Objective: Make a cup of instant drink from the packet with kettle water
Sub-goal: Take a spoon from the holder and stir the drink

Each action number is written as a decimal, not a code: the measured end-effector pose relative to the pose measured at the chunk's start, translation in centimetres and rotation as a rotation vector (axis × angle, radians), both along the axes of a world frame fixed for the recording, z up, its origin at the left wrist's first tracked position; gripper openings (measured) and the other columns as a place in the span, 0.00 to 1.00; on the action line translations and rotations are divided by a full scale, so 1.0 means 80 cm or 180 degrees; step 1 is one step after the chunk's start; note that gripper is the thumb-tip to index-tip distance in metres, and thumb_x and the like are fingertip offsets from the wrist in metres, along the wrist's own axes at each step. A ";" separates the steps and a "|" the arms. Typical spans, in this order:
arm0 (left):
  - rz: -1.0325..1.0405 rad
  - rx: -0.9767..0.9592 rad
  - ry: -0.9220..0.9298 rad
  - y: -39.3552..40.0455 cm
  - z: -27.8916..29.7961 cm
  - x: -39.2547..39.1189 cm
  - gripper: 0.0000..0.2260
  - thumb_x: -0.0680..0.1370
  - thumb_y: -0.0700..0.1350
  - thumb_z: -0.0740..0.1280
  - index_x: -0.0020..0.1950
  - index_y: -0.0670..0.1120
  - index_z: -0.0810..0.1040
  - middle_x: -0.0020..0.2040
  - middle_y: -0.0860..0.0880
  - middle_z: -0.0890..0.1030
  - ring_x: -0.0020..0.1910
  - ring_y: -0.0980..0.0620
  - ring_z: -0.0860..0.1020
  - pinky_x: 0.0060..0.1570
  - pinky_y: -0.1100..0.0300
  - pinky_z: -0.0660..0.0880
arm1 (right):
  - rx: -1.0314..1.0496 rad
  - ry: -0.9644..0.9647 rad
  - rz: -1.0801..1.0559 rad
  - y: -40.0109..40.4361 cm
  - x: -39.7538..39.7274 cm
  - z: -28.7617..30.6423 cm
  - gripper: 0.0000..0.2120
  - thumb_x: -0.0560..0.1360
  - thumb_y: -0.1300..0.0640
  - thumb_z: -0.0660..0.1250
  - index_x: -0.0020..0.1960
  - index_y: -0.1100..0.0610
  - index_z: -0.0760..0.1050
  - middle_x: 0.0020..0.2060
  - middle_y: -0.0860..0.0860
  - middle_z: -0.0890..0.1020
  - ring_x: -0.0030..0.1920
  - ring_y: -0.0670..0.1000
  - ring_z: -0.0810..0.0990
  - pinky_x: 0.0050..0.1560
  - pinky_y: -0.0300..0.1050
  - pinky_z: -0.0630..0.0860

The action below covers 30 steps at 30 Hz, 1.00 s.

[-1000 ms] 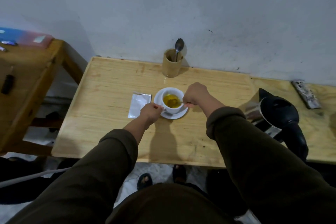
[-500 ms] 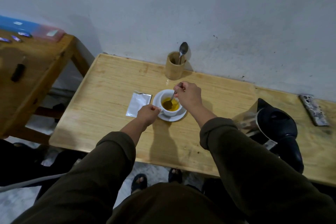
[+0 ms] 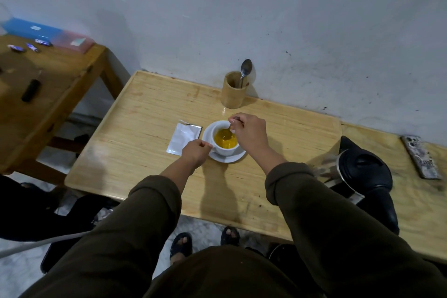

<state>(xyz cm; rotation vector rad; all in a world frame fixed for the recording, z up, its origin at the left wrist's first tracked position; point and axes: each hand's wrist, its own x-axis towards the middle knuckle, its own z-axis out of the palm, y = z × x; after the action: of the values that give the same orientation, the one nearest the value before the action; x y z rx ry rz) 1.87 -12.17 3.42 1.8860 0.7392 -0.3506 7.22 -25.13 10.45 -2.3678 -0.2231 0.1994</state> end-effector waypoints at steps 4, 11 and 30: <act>-0.0008 0.0035 0.0007 -0.001 0.002 0.000 0.14 0.79 0.48 0.62 0.58 0.40 0.77 0.59 0.40 0.79 0.49 0.47 0.72 0.47 0.56 0.69 | 0.0060 0.0203 0.0038 0.002 0.002 -0.002 0.09 0.77 0.59 0.63 0.49 0.60 0.82 0.44 0.57 0.86 0.50 0.55 0.83 0.59 0.51 0.76; -0.0031 0.0052 0.0030 0.000 0.002 -0.002 0.14 0.79 0.48 0.61 0.58 0.40 0.77 0.52 0.43 0.77 0.49 0.47 0.72 0.46 0.56 0.69 | -0.0264 -0.0056 -0.0006 -0.008 0.008 -0.001 0.11 0.78 0.61 0.60 0.50 0.61 0.81 0.49 0.56 0.84 0.51 0.55 0.81 0.54 0.45 0.75; -0.0038 0.0093 0.0019 -0.001 0.005 -0.002 0.15 0.79 0.48 0.62 0.59 0.40 0.77 0.59 0.40 0.79 0.58 0.42 0.75 0.53 0.53 0.72 | -0.0158 -0.0022 0.0041 -0.008 0.006 -0.002 0.12 0.79 0.59 0.60 0.55 0.60 0.81 0.52 0.57 0.84 0.53 0.56 0.81 0.59 0.50 0.75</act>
<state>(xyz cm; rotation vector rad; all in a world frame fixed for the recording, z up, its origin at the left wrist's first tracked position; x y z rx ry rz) 1.69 -12.22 3.79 1.9185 0.7409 -0.3550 7.68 -25.73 10.26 -2.4170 -0.2393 0.2051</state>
